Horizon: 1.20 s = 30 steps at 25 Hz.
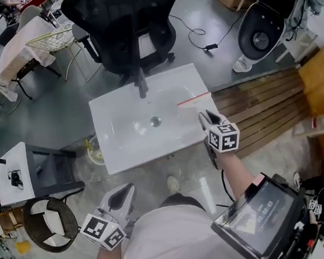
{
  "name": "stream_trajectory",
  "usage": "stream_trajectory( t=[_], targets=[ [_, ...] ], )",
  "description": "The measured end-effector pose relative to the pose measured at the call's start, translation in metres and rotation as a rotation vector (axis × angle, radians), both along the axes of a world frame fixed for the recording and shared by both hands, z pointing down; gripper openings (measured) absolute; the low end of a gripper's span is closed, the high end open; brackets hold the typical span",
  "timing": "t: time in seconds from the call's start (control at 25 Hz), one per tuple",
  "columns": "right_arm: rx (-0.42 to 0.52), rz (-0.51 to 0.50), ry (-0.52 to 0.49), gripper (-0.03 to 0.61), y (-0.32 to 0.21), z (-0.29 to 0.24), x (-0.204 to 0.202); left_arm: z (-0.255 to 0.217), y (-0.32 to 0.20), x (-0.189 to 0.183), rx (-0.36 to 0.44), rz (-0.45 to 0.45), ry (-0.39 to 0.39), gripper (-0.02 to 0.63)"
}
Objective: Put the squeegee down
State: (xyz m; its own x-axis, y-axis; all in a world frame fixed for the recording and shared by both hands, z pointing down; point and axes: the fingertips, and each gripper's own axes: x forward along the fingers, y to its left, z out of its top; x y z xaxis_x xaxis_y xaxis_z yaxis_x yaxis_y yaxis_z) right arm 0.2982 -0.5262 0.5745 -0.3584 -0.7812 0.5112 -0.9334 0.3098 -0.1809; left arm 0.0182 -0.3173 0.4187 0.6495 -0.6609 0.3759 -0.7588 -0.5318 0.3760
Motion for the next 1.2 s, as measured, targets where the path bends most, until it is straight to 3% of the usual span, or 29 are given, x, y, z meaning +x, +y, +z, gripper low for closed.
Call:
stream_trajectory(
  t=[0.6, 1.2],
  targets=[
    [-0.016, 0.063, 0.049, 0.101, -0.157, 0.063, 0.03, 0.014, -0.047, -0.019, -0.047, -0.136, -0.032, 0.003],
    [-0.083, 0.067, 0.118, 0.101, -0.201, 0.112, 0.035, 0.029, -0.068, -0.033, -0.086, -0.175, -0.048, 0.003]
  ],
)
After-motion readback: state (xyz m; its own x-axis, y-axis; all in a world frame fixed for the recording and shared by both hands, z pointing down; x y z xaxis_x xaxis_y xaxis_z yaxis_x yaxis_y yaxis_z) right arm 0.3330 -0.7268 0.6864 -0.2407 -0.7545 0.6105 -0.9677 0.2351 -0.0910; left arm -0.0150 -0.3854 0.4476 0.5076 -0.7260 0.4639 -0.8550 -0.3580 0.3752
